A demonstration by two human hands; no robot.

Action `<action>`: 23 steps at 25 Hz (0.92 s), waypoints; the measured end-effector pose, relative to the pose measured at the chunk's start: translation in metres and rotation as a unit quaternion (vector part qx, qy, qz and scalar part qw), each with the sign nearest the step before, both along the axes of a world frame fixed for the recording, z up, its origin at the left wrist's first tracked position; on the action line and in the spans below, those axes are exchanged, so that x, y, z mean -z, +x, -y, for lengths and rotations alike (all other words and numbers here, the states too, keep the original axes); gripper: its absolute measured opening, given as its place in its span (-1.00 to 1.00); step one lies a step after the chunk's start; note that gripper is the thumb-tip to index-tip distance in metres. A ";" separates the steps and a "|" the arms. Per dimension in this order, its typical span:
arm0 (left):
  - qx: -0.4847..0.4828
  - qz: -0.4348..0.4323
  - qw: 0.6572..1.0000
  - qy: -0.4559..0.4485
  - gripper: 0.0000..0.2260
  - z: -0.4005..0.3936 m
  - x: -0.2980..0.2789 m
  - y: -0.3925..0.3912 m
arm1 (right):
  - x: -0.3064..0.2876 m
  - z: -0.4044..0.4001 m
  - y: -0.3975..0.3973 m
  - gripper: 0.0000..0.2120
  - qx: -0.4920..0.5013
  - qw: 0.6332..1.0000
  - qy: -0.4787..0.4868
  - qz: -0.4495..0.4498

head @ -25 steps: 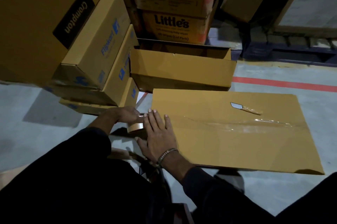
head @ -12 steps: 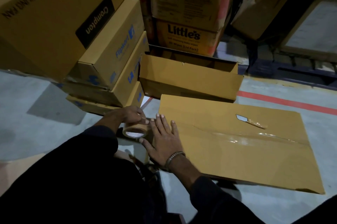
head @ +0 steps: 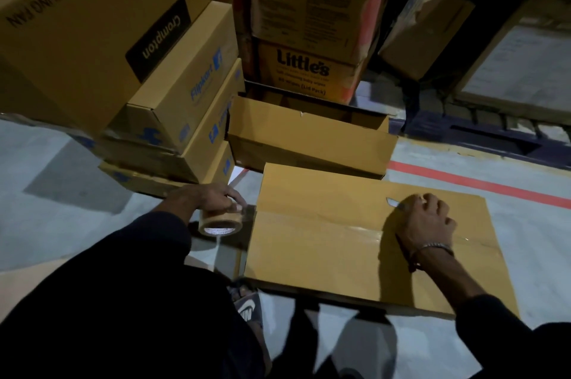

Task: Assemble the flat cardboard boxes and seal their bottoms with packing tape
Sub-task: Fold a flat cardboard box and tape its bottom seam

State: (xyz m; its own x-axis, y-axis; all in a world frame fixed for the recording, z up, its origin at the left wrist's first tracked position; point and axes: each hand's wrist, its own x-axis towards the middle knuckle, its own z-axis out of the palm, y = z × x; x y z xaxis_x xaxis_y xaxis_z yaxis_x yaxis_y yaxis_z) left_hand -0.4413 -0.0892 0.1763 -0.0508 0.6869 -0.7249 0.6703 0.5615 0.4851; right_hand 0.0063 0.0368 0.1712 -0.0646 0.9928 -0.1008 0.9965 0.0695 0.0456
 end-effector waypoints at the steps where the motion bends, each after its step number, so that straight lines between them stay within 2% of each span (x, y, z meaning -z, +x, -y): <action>1: -0.001 -0.001 1.000 -0.003 -0.77 0.000 0.000 -0.001 | 0.003 -0.006 0.008 -0.59 -0.016 1.000 -0.004 0.012; 3: 0.000 -0.004 1.000 -0.009 -0.81 0.000 0.002 -0.004 | 0.002 -0.013 0.015 -0.75 -0.043 0.999 0.015 -0.002; 5: 0.003 -0.005 1.000 -0.004 -0.88 0.000 0.002 -0.004 | -0.006 -0.011 0.014 -0.87 -0.037 0.998 0.022 -0.055; 7: 0.004 -0.007 1.000 0.007 -0.89 -0.001 0.003 -0.003 | -0.014 0.001 0.003 -0.85 -0.007 0.984 0.004 -0.179; 8: 0.009 -0.012 1.000 0.008 -0.86 -0.002 0.002 -0.003 | -0.019 0.012 -0.012 -0.84 0.023 0.962 -0.029 -0.270; 10: 0.023 -0.019 1.000 0.008 -0.85 -0.005 0.001 -0.001 | -0.024 0.040 -0.054 -0.89 0.127 0.870 -0.126 -0.460; 11: 0.028 -0.021 0.999 0.008 -0.85 -0.006 0.001 0.000 | -0.026 0.058 -0.080 -0.88 0.177 0.817 -0.185 -0.517; 14: 0.030 -0.026 0.999 0.006 -0.84 -0.008 -0.004 0.001 | -0.038 0.113 -0.150 -0.75 0.267 0.692 -0.347 -0.575; 15: 0.029 -0.028 0.999 0.004 -0.83 -0.010 -0.004 0.000 | -0.038 0.129 -0.167 -0.72 0.281 0.672 -0.373 -0.575; 16: 0.028 -0.029 0.999 0.000 -0.83 -0.010 -0.004 -0.001 | -0.036 0.142 -0.182 -0.69 0.278 0.667 -0.387 -0.573; 17: 0.028 -0.033 0.999 -0.003 -0.84 -0.011 -0.004 -0.002 | -0.030 0.152 -0.195 -0.67 0.258 0.687 -0.382 -0.562; 20: 0.036 -0.054 0.998 -0.006 -0.85 -0.009 -0.006 -0.005 | -0.024 0.171 -0.226 -0.71 0.151 0.770 -0.322 -0.529; 23: 0.048 -0.065 0.996 -0.022 -0.86 -0.010 -0.013 -0.002 | -0.023 0.177 -0.242 -0.82 0.039 0.871 -0.174 -0.457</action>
State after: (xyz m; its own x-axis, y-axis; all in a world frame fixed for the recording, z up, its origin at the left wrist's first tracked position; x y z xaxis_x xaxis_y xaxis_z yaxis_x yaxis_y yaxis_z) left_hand -0.4435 -0.0792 0.1895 -0.0825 0.6608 -0.7460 0.7774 0.5111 0.3667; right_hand -0.2359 -0.1400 0.1945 -0.2098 0.9177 -0.3373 0.6076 -0.1479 -0.7804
